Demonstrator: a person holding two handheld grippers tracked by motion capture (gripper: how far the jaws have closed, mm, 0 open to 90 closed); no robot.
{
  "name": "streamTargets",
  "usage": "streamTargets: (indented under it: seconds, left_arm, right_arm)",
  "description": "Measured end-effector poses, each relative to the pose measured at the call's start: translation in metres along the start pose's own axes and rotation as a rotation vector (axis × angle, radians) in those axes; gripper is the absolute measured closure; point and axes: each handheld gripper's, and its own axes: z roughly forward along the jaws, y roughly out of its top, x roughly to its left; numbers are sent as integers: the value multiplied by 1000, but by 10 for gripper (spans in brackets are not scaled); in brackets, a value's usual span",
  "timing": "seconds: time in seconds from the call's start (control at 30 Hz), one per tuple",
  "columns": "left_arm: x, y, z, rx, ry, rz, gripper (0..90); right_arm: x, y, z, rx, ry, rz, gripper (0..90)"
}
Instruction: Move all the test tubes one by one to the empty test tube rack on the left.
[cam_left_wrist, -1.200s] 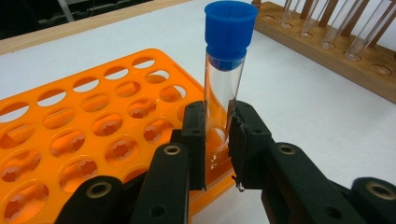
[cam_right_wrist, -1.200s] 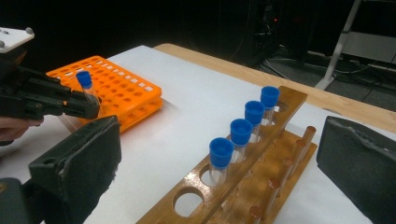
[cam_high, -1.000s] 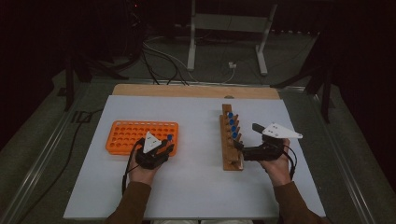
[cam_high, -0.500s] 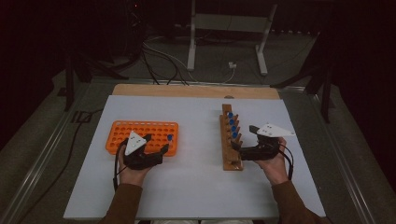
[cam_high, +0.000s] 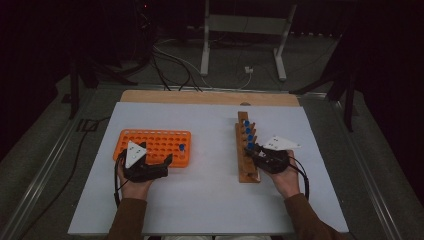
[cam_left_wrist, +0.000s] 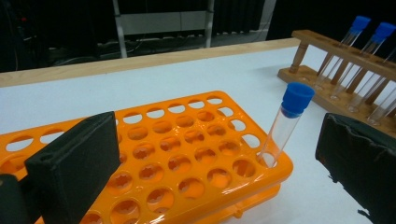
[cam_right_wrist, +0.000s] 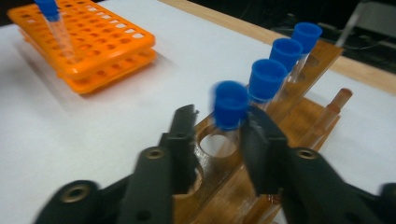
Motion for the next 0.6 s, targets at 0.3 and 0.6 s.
streamTargets:
  seconds: [0.3, 0.6]
  left_arm:
    - [-2, 0, 3, 5, -2, 7, 8]
    - [-2, 0, 3, -8, -22, -21, 7]
  right_arm:
    - [5, 1, 7, -12, -42, 10, 759]
    - [6, 5, 1, -27, -35, 22, 766]
